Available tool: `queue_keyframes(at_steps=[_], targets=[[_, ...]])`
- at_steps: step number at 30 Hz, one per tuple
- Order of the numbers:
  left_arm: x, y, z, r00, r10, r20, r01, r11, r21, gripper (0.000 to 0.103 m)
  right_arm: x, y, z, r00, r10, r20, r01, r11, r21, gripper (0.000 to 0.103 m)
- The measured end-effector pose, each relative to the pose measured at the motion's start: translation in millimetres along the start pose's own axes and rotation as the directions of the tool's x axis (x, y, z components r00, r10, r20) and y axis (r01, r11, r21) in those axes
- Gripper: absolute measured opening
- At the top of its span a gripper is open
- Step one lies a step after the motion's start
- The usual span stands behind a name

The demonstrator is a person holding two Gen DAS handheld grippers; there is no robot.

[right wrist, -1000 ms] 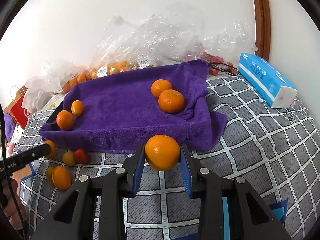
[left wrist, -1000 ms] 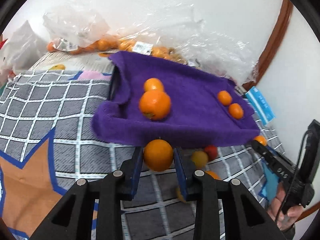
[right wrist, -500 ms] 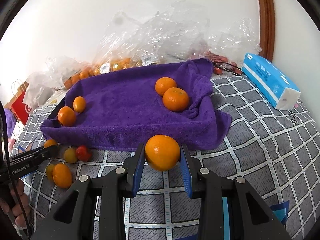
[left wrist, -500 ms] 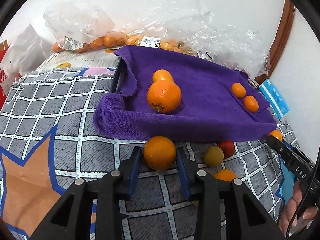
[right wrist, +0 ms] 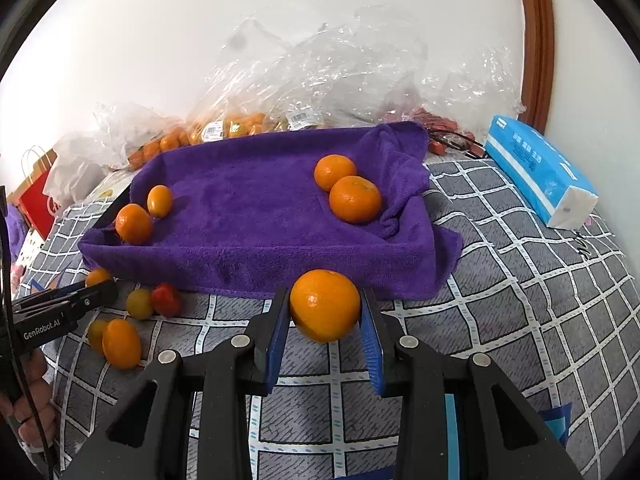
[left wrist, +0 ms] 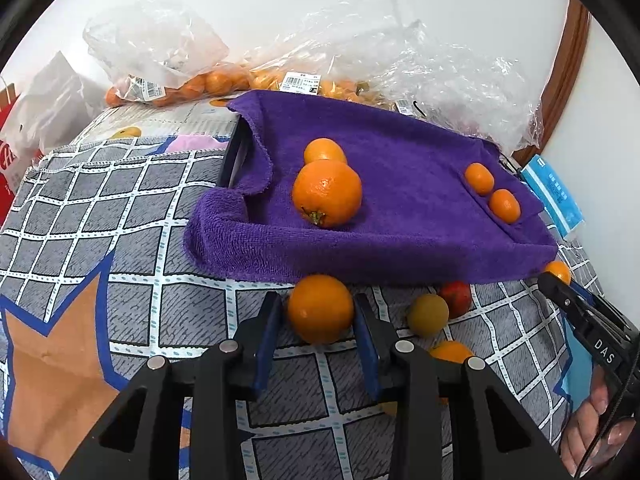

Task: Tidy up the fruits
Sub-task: 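Lift both held oranges up from the pile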

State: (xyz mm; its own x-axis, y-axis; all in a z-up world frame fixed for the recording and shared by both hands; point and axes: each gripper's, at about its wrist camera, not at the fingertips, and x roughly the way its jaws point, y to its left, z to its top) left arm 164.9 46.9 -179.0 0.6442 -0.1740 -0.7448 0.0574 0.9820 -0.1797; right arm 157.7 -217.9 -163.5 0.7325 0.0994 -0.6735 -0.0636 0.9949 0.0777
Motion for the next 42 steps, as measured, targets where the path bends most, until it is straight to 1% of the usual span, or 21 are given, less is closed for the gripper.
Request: queue_keyframes(at_steps=[1,2,6,9,21,25,31,39,42], targets=[[0,0,0,1.000,0.000,0.003,0.000,1.000,-0.002,0.034,0,-1,0,1.000,0.001,0.001,-0.001,1.000,0.004,0.034],[-1,0,0,1.000,-0.006,0.004,0.006,1.000,-0.005,0.030,0,-2,0,1.000,0.002,0.001,-0.002,1.000,0.009,0.034],[-3,7,-1,0.999,-0.042,0.003,0.042,0.998,-0.039,0.030,0,-3,1,1.000,0.000,0.002,-0.001,1.000,0.013,0.034],[-5,8,-2,0.998,-0.056,0.007,0.056,0.997,-0.045,0.030,-3,-3,0,1.000,-0.007,0.017,0.007,1.000,0.010,0.034],[-28,8,-3,0.990,-0.077,0.119,0.084,0.995,-0.059,0.030,-14,-5,0,0.997,-0.009,0.072,0.007,1.000,0.021,0.034],[-38,4,-5,0.983,-0.050,0.175,0.057,0.998,-0.036,0.030,-20,1,-2,0.995,-0.008,0.098,0.008,1.000,-0.007,0.034],[-39,-3,-7,0.980,-0.012,0.199,0.012,1.000,0.001,0.030,-22,6,-2,0.994,0.004,0.109,-0.001,1.000,-0.024,0.034],[-47,-1,-9,0.972,-0.009,0.236,0.012,1.000,-0.013,0.030,-34,12,-6,0.986,0.004,0.166,0.004,0.999,-0.051,0.034],[-49,0,-9,0.970,-0.002,0.244,0.007,1.000,-0.019,0.030,-35,12,-5,0.985,0.009,0.169,0.001,0.998,-0.059,0.034]])
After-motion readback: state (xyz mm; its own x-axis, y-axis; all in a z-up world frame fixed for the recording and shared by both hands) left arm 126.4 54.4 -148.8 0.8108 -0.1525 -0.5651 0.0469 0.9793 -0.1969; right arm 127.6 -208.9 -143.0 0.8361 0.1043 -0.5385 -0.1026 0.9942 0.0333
